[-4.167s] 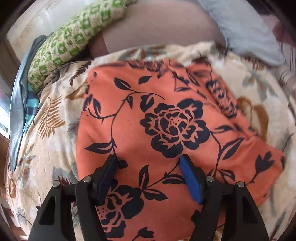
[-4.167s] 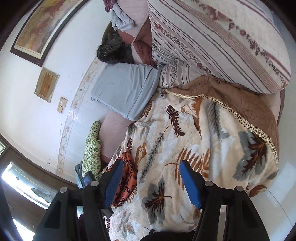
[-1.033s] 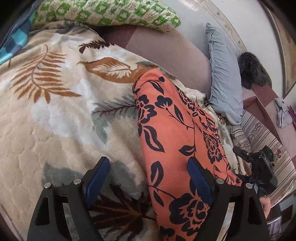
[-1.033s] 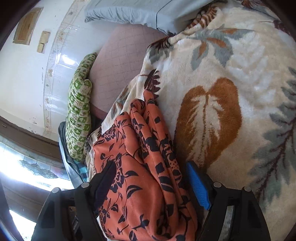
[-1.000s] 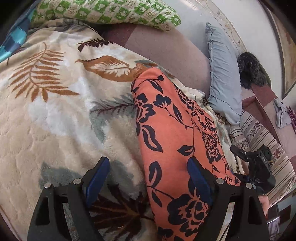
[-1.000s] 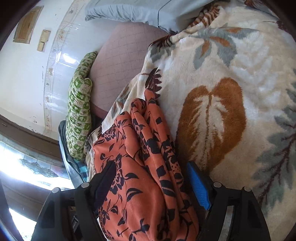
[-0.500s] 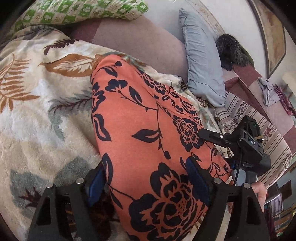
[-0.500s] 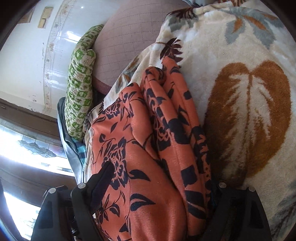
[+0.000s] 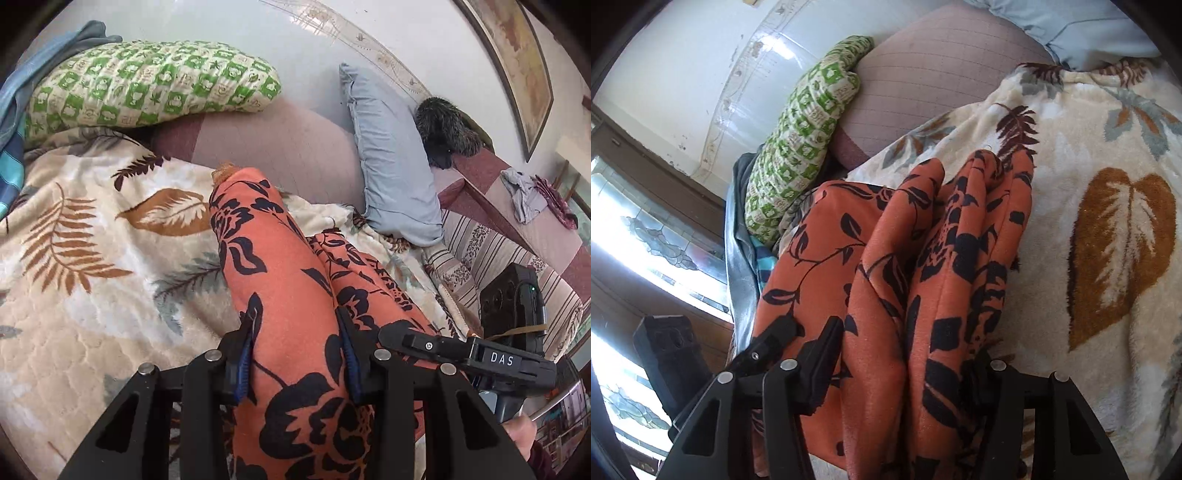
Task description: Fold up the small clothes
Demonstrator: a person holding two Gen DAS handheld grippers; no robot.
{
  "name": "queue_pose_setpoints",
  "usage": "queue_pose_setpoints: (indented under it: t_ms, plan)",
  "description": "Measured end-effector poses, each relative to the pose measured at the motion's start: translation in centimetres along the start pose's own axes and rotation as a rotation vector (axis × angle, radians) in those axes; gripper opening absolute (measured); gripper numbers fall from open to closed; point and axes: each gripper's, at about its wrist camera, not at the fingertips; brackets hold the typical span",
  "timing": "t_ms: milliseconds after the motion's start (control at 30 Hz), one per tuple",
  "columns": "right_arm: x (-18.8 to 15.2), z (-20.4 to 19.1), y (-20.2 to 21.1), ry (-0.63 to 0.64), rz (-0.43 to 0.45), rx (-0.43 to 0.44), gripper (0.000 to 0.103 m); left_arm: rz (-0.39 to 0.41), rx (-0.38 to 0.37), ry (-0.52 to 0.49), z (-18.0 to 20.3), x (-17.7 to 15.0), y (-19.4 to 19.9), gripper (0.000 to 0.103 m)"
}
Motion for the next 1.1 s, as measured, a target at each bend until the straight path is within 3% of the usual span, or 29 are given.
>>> queue_pose_setpoints:
  t_ms: [200,333,400,467,533,667,800,933,1000,1100]
  plan:
    - [-2.3,-1.6,0.7,0.004,-0.015,0.038,0.056,-0.042,0.062,-0.055,0.2,-1.8,3.2,0.042]
    - [-4.0,-0.4,-1.4,-0.033,-0.099,-0.017,0.056,-0.203,0.182,-0.015,-2.0,-4.5,1.4,0.044]
    - [-4.7,1.3,-2.7,-0.093,-0.153,-0.081,0.058,-0.248,0.218,0.057,-3.9,-5.2,0.7,0.053]
    - [-4.8,3.0,-2.6,-0.184,-0.167,-0.048,0.06,-0.238,0.199,0.141,-5.0,-4.9,1.4,0.058]
    - [-4.6,3.5,-1.4,-0.217,-0.148,-0.034,0.064,-0.176,0.218,0.157,-5.0,-4.2,2.7,0.058]
    - [-3.7,2.9,2.7,-0.198,-0.017,-0.049,0.065,-0.077,0.263,0.068,-3.1,-3.2,4.5,0.06]
    - [-0.9,-0.2,4.0,-0.108,0.036,-0.016,0.066,-0.088,0.26,-0.001,-2.0,-2.7,3.8,0.06]
    - [1.9,-4.8,1.0,-0.046,-0.011,0.023,0.066,-0.162,0.264,-0.009,-2.2,-3.3,2.0,0.06]
    - [2.8,-6.1,-1.4,-0.022,-0.054,-0.005,0.066,-0.193,0.316,-0.059,-2.2,-3.8,1.1,0.061]
    - [3.2,-4.5,-5.8,-0.096,-0.142,-0.04,0.068,-0.217,0.321,-0.054,-3.3,-4.4,0.2,0.066]
Point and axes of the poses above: each gripper's, at about its wrist camera, not at the fingertips, and y roughly against the way its jaws point, z to its right, x to its top, and after that the axes turned 1 degree about -y, right-handed
